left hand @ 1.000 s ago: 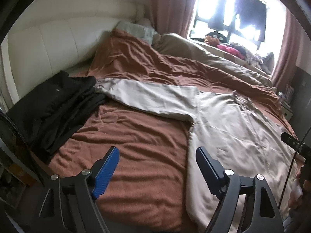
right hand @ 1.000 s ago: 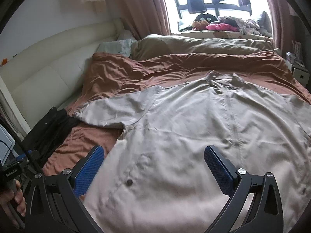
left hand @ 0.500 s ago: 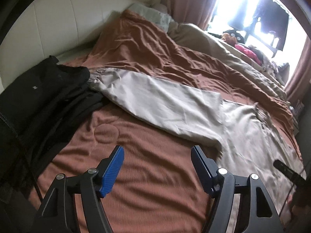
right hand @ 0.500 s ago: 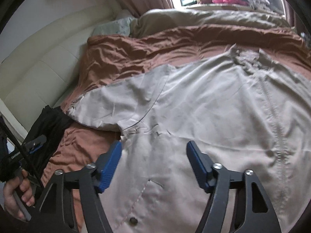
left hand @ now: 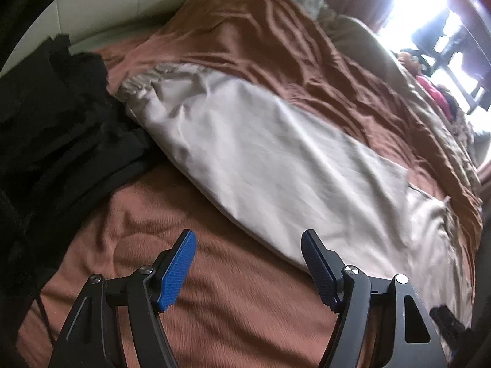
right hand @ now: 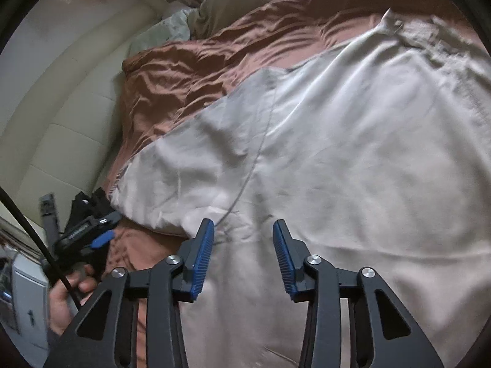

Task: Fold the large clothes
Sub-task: 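Move both tools down toward the spread beige jacket's sleeve, then grasp the beige sleeve with the left tool and fold it across the jacket body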

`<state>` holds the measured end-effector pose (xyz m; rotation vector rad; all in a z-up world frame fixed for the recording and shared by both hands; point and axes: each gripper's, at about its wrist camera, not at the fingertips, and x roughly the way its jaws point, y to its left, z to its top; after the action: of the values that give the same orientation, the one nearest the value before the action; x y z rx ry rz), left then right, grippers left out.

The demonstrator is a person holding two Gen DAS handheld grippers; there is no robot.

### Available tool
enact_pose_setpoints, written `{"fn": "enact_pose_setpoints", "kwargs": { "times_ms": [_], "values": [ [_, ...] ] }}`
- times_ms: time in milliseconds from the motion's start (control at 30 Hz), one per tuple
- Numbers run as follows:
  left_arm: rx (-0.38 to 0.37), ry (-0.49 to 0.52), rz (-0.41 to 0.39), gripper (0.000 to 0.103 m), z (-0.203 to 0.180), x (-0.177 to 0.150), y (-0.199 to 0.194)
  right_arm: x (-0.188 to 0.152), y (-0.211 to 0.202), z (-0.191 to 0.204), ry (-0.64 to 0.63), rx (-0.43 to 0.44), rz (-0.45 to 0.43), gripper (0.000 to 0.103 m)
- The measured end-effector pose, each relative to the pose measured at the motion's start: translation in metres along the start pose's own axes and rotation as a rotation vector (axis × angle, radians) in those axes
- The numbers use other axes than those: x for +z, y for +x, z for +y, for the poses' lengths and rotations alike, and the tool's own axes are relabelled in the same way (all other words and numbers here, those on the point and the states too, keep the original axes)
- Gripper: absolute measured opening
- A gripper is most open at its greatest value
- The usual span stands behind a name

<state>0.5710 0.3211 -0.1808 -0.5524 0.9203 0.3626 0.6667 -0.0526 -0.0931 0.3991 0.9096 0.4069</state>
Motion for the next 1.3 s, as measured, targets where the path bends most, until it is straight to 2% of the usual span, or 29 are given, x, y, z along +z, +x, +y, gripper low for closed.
{"fn": "enact_pose_setpoints", "kwargs": {
  "times_ms": [67,133,167,200,233,300,400,567,633,700,800,867,933,967,1067,1167,1300],
  "values": [
    [0.026,-0.016,0.018,0.066,0.003,0.005,0.015,0.002,0.015,-0.002,0.024,0.037,0.026,0.028],
    [0.058,-0.031,0.037,0.049,0.007,0.01,0.03,0.003,0.031,-0.006,0.062,0.079,0.056,0.027],
    [0.085,-0.033,0.033,0.045,0.007,0.011,0.035,0.004,0.036,-0.008,0.074,0.088,0.065,0.026],
    [0.105,-0.03,0.017,0.037,0.006,0.013,0.036,0.005,0.042,-0.01,0.086,0.095,0.069,0.02],
    [0.107,-0.019,0.011,0.022,0.003,0.016,0.037,0.005,0.049,-0.014,0.108,0.112,0.079,0.018],
    [0.101,-0.004,0.013,0.004,-0.003,0.019,0.034,0.006,0.058,-0.017,0.135,0.143,0.094,0.014],
    [0.08,0.039,-0.037,0.002,-0.014,0.024,0.015,0.003,0.078,-0.021,0.18,0.213,0.14,0.007],
    [-0.02,0.051,-0.099,0.002,-0.032,0.044,-0.029,-0.001,0.102,-0.031,0.228,0.271,0.192,0.006],
    [-0.057,0.083,-0.128,0.002,-0.048,0.049,-0.05,0.002,0.102,-0.034,0.226,0.283,0.182,0.006],
    [-0.09,0.129,-0.155,0.002,-0.067,0.053,-0.069,0.007,0.097,-0.038,0.219,0.268,0.179,0.006],
    [-0.146,0.178,-0.188,0.002,-0.094,0.055,-0.096,0.015,0.073,-0.038,0.208,0.203,0.115,0.007],
    [-0.184,0.207,-0.204,0.002,-0.11,0.053,-0.11,0.018,0.052,-0.043,0.218,0.2,0.08,0.007],
    [-0.218,0.236,-0.211,0.002,-0.126,0.05,-0.121,0.017,0.029,-0.049,0.229,0.178,0.043,0.011],
    [-0.241,0.248,-0.211,0.002,-0.134,0.049,-0.126,0.016,0.017,-0.052,0.23,0.161,0.023,0.019],
    [-0.297,0.294,-0.216,0.002,-0.16,0.04,-0.139,0.013,-0.014,-0.062,0.244,0.138,-0.052,0.07],
    [-0.352,0.337,-0.207,0.002,-0.185,0.027,-0.149,0.008,-0.048,-0.073,0.234,0.071,-0.132,0.071],
    [-0.407,0.408,-0.204,0.002,-0.212,0.009,-0.159,-0.01,-0.082,-0.089,0.256,0.028,-0.18,0.071]
  ]
}}
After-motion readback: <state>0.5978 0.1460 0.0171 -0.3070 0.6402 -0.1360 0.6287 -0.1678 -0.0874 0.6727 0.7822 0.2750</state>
